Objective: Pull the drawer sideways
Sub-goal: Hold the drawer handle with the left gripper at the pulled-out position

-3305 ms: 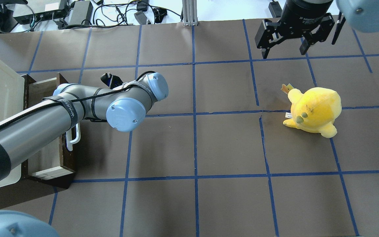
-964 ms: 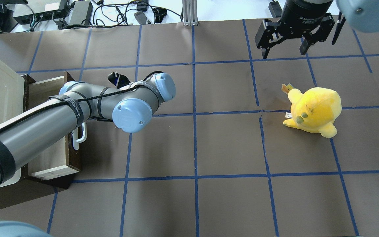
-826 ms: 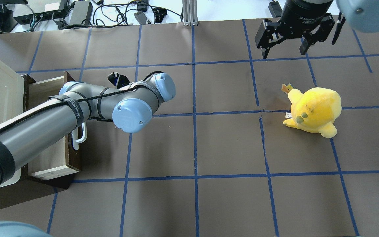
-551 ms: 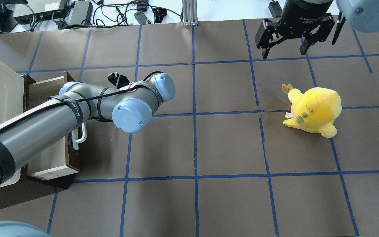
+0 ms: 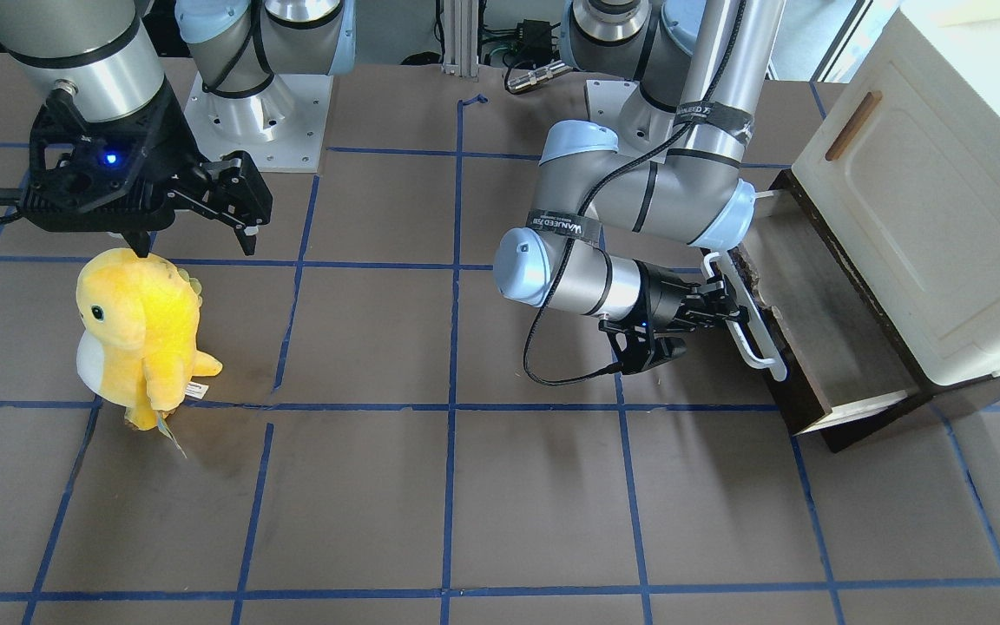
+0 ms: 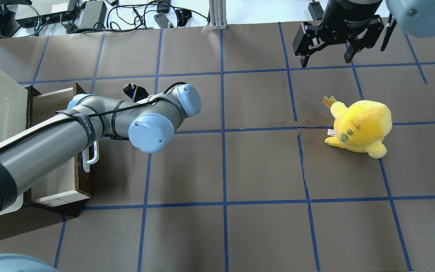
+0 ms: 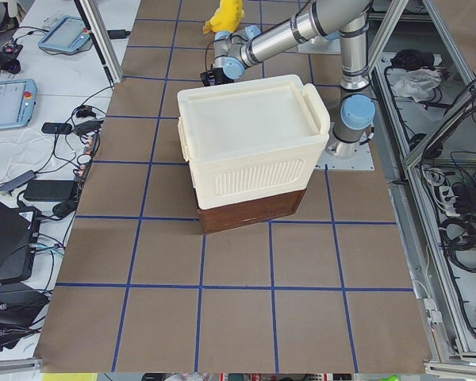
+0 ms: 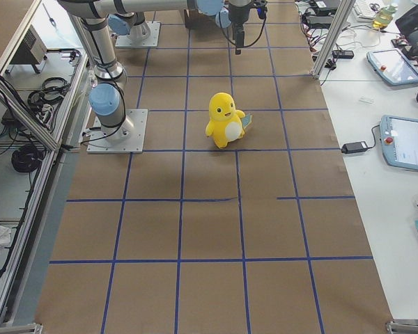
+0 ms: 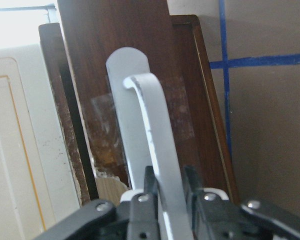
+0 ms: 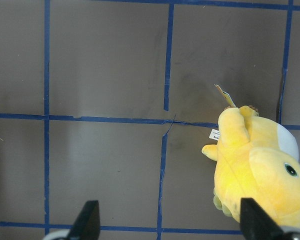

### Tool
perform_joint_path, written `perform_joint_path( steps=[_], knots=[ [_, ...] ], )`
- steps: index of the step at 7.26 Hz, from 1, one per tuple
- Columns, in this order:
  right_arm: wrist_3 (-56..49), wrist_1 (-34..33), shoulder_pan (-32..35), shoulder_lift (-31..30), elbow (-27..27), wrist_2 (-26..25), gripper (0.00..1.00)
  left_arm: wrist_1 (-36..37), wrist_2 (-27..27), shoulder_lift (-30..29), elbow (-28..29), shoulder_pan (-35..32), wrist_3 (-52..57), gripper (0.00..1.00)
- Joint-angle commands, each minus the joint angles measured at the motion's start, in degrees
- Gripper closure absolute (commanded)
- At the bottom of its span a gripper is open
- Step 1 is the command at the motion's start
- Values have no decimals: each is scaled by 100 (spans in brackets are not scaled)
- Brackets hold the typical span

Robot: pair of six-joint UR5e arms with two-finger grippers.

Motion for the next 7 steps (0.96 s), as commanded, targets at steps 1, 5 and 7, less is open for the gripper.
perform_joint_path(
  steps=[1, 5, 7],
  knots=[
    [0, 0, 0, 0, 0, 0, 0, -8, 1, 6, -9, 6, 17, 77],
    [0, 0, 0, 0, 0, 0, 0, 0, 1, 24, -9, 14, 88, 77],
    [0, 0, 0, 0, 0, 0, 0, -8, 1, 24, -9, 23, 97, 77]
  ],
)
